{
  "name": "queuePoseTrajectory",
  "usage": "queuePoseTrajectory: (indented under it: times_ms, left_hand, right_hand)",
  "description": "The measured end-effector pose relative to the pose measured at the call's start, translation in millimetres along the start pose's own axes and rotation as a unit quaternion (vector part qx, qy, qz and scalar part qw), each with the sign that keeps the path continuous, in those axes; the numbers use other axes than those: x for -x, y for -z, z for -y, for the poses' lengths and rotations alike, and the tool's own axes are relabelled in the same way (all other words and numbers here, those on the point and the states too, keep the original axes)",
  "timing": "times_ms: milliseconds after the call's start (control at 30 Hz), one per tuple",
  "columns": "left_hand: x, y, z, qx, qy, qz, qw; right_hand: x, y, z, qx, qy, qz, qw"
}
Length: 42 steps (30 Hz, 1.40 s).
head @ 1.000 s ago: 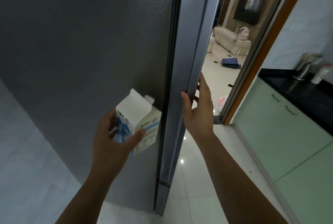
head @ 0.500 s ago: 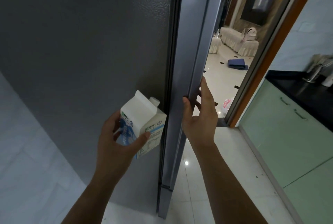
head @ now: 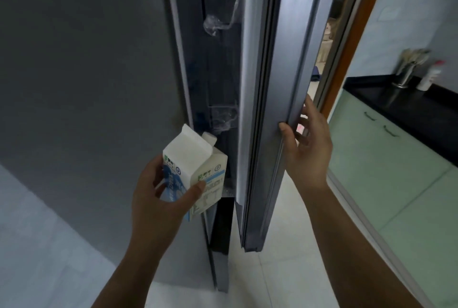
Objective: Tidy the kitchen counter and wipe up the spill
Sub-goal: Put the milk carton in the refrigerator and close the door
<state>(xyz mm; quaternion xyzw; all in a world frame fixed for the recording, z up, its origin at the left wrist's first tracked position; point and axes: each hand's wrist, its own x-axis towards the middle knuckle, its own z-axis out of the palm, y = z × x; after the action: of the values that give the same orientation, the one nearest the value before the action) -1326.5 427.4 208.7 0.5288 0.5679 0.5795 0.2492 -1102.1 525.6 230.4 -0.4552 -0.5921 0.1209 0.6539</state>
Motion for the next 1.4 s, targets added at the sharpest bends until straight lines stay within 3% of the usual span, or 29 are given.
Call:
queuePoseTrajectory:
  times_ms: [267, 533, 733, 1100, 1400]
  left_hand:
    - [-4.6, -73.5, -15.3, 0.04, 0.03, 0.058, 0.997]
    - [-16.0, -169.9, -30.1, 0.066, 0.028, 0.093, 0.993]
    - [-23.9, -235.5, -47.4, 0.065, 0.029, 0.082, 0.994]
    - [-65.3, -287.0, -54.5, 0.017, 0.0, 0.003, 1.0]
    - [-116.5, -335.3, -44.1, 0.034, 0.006, 0.004, 0.999]
  right_hand:
    - [-34.7, 69.3, -44.5, -0.029, -0.054, -0.074, 0.995]
    - [-84.1, 129.7, -100.1, 0.057, -0.103, -0.012, 0.993]
    - [-109.1, 160.4, -124.4, 0.087, -0.047, 0.024, 0.995]
    - [-175.7, 149.3, -154.3, 0.08, 0.099, 0.202, 0.971]
    - [-221.1, 150.2, -213.0, 0.11, 0.133, 0.176, 0.969]
